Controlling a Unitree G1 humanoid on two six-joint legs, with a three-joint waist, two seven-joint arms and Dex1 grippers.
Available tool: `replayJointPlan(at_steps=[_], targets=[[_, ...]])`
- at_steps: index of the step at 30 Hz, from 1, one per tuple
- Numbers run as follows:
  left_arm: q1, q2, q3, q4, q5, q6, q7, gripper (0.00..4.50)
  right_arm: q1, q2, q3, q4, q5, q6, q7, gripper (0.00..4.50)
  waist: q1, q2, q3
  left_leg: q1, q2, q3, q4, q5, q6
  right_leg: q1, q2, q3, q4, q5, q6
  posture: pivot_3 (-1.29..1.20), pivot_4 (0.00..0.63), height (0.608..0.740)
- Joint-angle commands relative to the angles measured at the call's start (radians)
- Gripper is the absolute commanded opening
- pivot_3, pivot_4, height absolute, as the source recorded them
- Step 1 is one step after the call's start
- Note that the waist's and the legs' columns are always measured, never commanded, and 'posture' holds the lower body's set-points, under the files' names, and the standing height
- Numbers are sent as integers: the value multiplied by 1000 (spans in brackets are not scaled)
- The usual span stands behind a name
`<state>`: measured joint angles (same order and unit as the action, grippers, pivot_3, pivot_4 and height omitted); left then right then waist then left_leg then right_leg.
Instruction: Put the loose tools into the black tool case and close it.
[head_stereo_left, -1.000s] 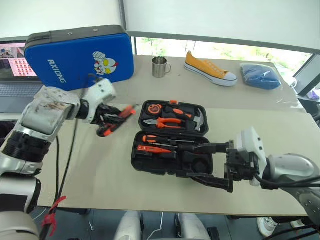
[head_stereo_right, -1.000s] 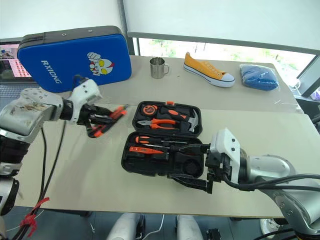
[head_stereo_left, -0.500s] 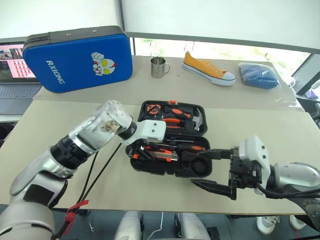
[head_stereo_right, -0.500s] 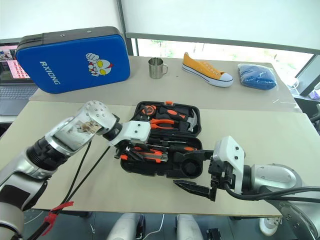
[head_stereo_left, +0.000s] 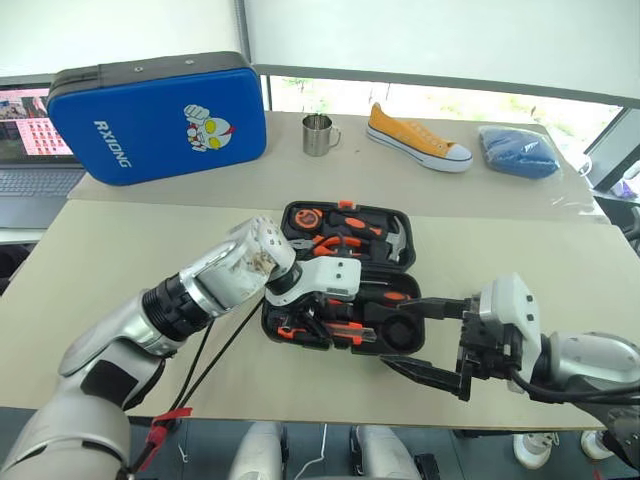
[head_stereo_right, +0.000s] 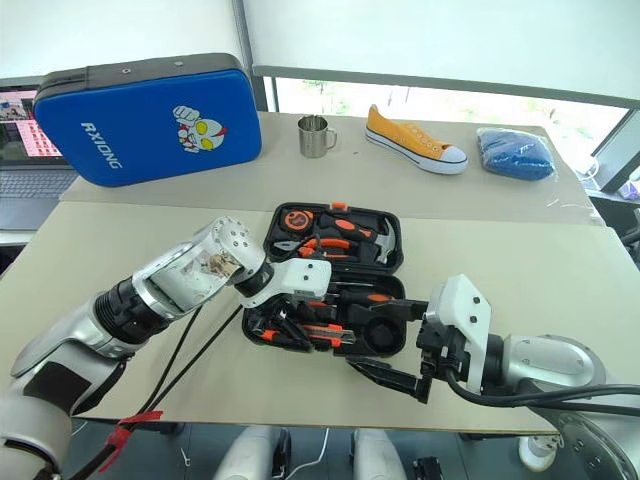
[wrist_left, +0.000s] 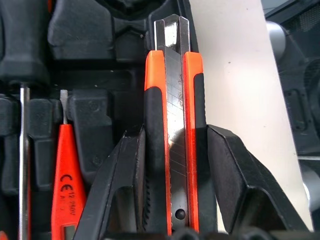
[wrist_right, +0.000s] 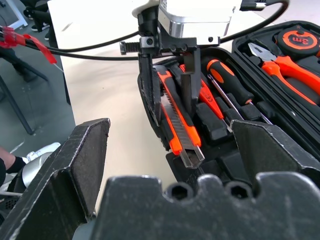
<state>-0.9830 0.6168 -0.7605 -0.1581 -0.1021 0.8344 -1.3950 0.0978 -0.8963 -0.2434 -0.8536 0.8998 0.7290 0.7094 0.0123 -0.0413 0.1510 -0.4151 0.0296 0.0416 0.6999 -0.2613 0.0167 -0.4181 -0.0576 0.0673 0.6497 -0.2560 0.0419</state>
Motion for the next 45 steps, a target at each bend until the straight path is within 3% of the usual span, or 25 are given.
replayJointPlan(at_steps=[1,3,5,11,16,19,28,29,45], targets=[[6,18,-33,35,61,-32,16,1408,-11,2,-20,-18,21,-12,-7,4500,0,0,0,0,0,0,0,0,0,0,0,0,0,0,0,0,150,739],[11,22,-21,22,40,5,5,1408,-12,0,-21,-12,18,-15,-3,4500,-1,0,0,1,0,0,0,0,0,1,0,0,0,0,0,0,150,739],[8,22,-8,7,12,48,-11,2406,-14,-1,-19,-8,16,-16,-1,4500,-2,0,0,2,0,0,0,0,0,2,0,0,0,0,0,0,150,739],[-65,12,79,23,-80,193,-32,4439,-32,0,-5,5,9,-17,6,4500,-4,0,0,0,0,0,1,0,0,-1,1,0,1,0,0,0,150,739],[-85,24,166,64,-112,151,-14,4439,-38,-1,-2,17,1,-20,16,4500,-2,0,0,-1,0,0,2,0,0,-1,0,0,2,0,0,0,150,739],[-49,71,190,57,-109,56,-36,3704,-34,-3,-7,21,0,-22,22,4500,-4,0,0,-1,0,0,2,0,0,-1,0,0,2,0,0,0,150,739],[69,115,169,8,-104,-54,-77,216,-28,-6,-14,22,-7,-18,34,4500,0,0,0,-1,0,0,3,0,0,-2,0,0,3,0,0,0,150,739],[75,111,165,2,-104,-63,-78,39,-28,-7,-15,22,-7,-16,35,4500,0,0,0,-1,0,0,3,0,0,-2,0,0,3,0,0,0,150,739],[115,89,89,31,14,-189,-74,39,-31,-4,-28,5,21,-1,-4,4500,-1,0,0,-1,0,0,3,0,0,-2,0,1,4,0,0,0,150,739]])
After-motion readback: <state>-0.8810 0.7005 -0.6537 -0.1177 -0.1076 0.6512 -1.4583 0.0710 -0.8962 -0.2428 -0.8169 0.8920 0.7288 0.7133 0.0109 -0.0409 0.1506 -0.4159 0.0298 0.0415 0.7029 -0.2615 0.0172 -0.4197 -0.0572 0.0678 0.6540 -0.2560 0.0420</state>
